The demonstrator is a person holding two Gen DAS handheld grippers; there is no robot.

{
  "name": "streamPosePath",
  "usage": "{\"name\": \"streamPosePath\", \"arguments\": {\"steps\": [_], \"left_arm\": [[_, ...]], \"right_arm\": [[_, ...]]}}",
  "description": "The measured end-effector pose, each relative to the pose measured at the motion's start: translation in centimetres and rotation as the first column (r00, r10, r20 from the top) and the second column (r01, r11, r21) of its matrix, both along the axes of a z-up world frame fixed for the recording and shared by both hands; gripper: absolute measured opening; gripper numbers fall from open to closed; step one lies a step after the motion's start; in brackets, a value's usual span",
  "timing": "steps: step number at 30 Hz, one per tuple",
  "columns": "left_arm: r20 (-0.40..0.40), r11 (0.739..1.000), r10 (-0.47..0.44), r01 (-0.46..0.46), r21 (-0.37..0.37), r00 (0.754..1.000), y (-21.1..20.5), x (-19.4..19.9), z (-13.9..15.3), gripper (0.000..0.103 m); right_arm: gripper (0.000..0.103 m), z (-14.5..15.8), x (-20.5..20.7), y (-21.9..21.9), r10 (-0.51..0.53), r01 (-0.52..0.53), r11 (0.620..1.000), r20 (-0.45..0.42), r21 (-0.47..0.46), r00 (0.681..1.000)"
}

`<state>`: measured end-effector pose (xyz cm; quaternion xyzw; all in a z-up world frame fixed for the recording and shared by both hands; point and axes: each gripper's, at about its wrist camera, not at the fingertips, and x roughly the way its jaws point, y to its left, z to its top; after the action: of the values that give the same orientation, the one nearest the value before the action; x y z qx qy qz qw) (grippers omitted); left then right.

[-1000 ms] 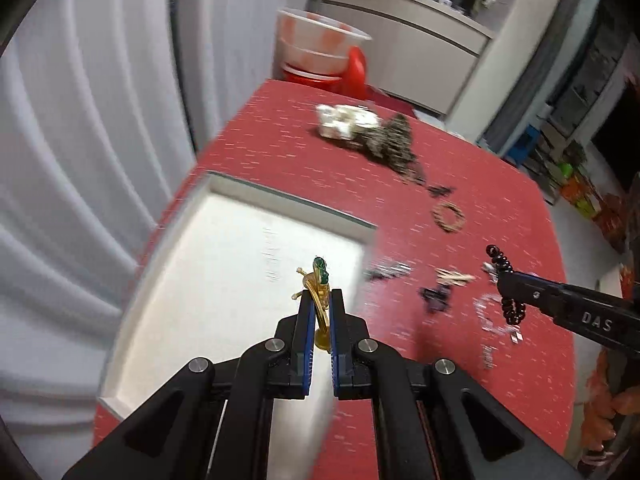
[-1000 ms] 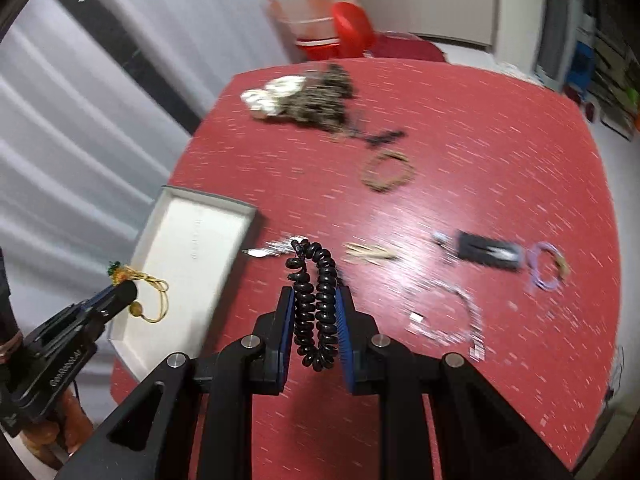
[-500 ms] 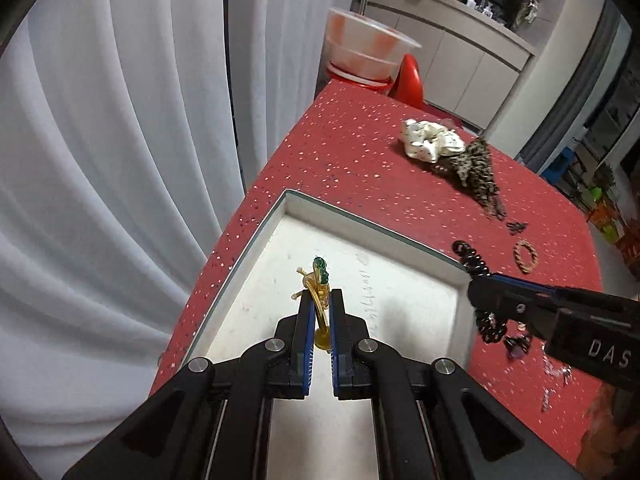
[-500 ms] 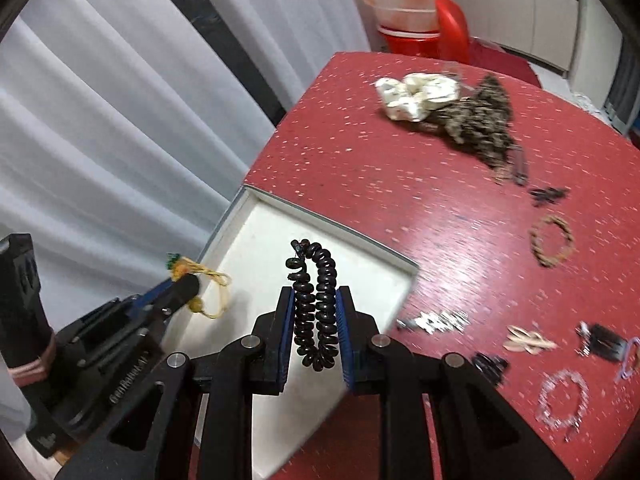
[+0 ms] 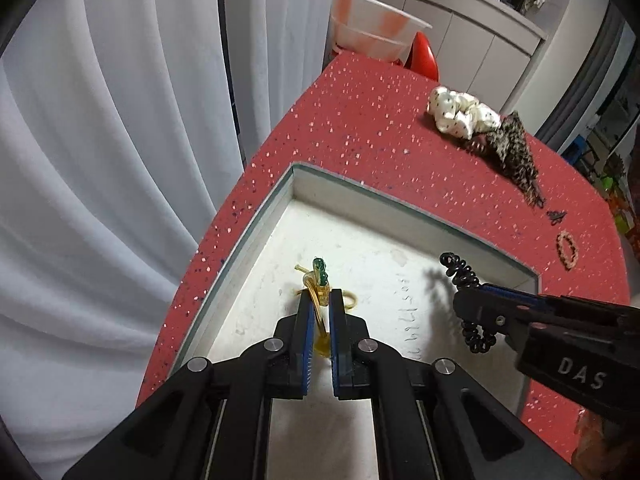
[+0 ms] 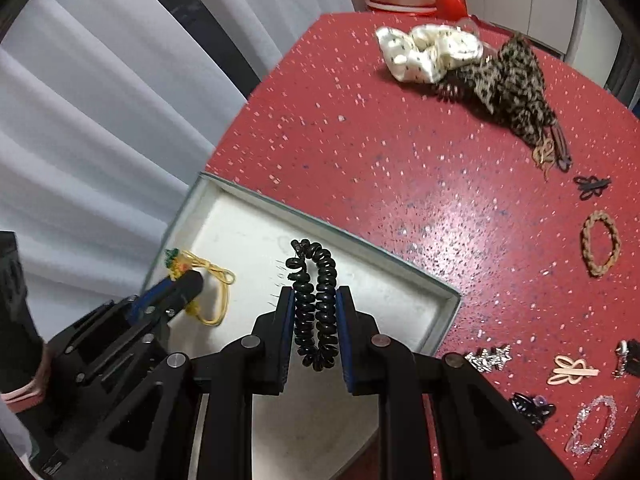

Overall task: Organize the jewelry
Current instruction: 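Carry both held hair ties over the white tray with both tools, then open both tools to drop the hair ties into the tray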

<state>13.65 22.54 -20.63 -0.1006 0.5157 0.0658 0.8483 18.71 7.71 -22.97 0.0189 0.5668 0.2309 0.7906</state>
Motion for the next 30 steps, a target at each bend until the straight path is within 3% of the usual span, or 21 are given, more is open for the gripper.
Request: {"name": "streamPosePath", "arguments": {"steps": [6,16,21,22,23,24,26,30], "left_arm": [[-0.048,1.0,0.013,-0.012,0.027,0.999,0.0,-0.3,-1.5,0.008],[-0.057,0.999,0.017,-0.014,0.045,0.998,0.1,-0.5,-1.6,0.008],[-0.068,0.999,0.009,-0.006,0.044,0.998,-0.1,-0.4,-1.6,0.009],[-0.068,0.999,0.007,-0.004,0.043,0.998,-0.1,-0.4,-1.5,0.033],[-0.067,0.999,0.003,-0.001,0.033,0.998,-0.2,-0.5,-1.4,0.081],[-0.054,0.999,0.013,-0.011,0.037,0.998,-0.2,-0.6,-1.2,0.094],[-0.005,0.998,0.016,-0.016,0.062,1.0,-0.5,-1.1,-0.2,0.097],[-0.029,0.998,0.003,-0.001,0.06,1.0,-0.8,-0.9,-0.2,0.097]], "right_arm": [[0.022,-1.5,0.1,0.5,0.01,-0.01,1.0,0.001,-0.028,1.0],[0.037,-1.6,0.3,0.8,0.006,-0.006,1.0,-0.036,0.013,0.999],[0.038,-1.0,0.2,-0.1,-0.008,0.01,0.999,-0.041,0.045,0.999],[0.039,-0.7,0.1,-0.3,-0.009,0.011,0.999,-0.038,0.05,0.999],[0.04,-0.4,0.1,-0.5,-0.011,0.012,0.998,-0.034,0.055,0.999],[0.04,-0.1,-0.2,-0.7,-0.013,0.014,0.998,-0.029,0.06,1.0],[0.041,0.8,-0.3,-1.2,-0.017,0.018,0.997,-0.02,0.073,1.0],[0.042,1.9,-0.5,-2.2,-0.036,0.036,0.995,-0.01,0.091,0.999]]}}
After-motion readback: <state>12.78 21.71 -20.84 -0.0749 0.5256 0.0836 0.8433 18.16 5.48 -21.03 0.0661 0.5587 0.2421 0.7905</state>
